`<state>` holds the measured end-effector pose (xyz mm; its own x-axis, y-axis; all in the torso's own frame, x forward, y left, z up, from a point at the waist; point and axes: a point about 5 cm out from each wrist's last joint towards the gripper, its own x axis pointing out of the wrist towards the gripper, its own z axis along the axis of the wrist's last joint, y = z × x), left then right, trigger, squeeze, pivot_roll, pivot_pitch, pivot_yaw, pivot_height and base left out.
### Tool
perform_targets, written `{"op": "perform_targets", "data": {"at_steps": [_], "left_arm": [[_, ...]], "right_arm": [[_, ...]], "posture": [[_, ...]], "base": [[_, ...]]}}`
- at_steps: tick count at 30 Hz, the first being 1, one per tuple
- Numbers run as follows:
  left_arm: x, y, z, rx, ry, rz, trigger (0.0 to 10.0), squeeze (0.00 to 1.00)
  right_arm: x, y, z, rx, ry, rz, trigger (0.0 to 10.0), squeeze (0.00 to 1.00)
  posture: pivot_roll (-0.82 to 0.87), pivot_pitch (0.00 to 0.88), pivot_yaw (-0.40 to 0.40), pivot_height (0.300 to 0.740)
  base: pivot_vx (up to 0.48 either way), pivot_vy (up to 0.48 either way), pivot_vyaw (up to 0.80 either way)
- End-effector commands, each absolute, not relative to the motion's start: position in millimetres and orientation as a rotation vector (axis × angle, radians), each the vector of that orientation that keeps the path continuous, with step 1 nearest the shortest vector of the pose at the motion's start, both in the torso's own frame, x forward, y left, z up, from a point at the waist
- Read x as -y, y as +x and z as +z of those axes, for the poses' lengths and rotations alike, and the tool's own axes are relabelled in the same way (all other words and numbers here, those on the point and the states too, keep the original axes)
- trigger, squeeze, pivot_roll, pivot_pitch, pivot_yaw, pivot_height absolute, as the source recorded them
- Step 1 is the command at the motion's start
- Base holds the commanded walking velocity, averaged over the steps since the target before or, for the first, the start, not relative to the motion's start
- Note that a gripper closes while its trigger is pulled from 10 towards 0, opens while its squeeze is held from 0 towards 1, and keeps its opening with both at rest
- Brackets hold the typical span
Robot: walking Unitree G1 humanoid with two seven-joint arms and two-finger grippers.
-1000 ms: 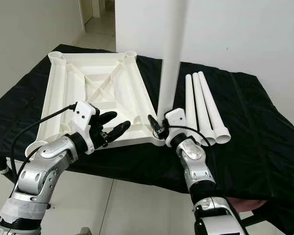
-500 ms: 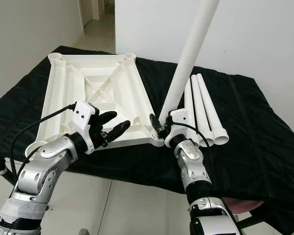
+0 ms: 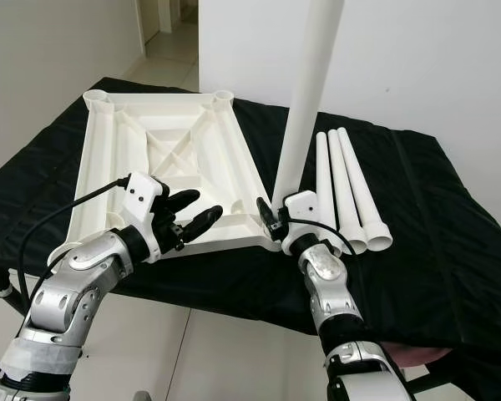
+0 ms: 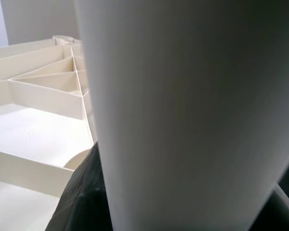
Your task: Building children table
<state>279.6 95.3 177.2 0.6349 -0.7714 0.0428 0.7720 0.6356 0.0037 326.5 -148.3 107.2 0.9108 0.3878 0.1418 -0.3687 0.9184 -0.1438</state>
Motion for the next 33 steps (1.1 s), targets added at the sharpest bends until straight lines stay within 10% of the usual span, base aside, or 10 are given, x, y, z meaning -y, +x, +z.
{"op": "perform_targets", "data": {"at_steps": [1, 33], "left_arm": [[-94.1, 280.1, 180.3, 0.048, -0.018, -0.845, 10.0, 0.0], [-91.0, 277.7, 180.3, 0.046, -0.014, -0.869, 10.0, 0.0]], "right_arm": [[161.4, 310.9, 71.9, 0.019, -0.069, 0.359, 10.0, 0.0], [170.6, 323.3, 57.3, -0.295, 0.022, 0.406, 10.0, 0.0]], "posture": [[0.0, 0.0, -0.061, 0.74], [0.01, 0.0, -0.058, 0.74]], "base": [[0.0, 0.0, 0.0], [0.0, 0.0, 0.0]]}}
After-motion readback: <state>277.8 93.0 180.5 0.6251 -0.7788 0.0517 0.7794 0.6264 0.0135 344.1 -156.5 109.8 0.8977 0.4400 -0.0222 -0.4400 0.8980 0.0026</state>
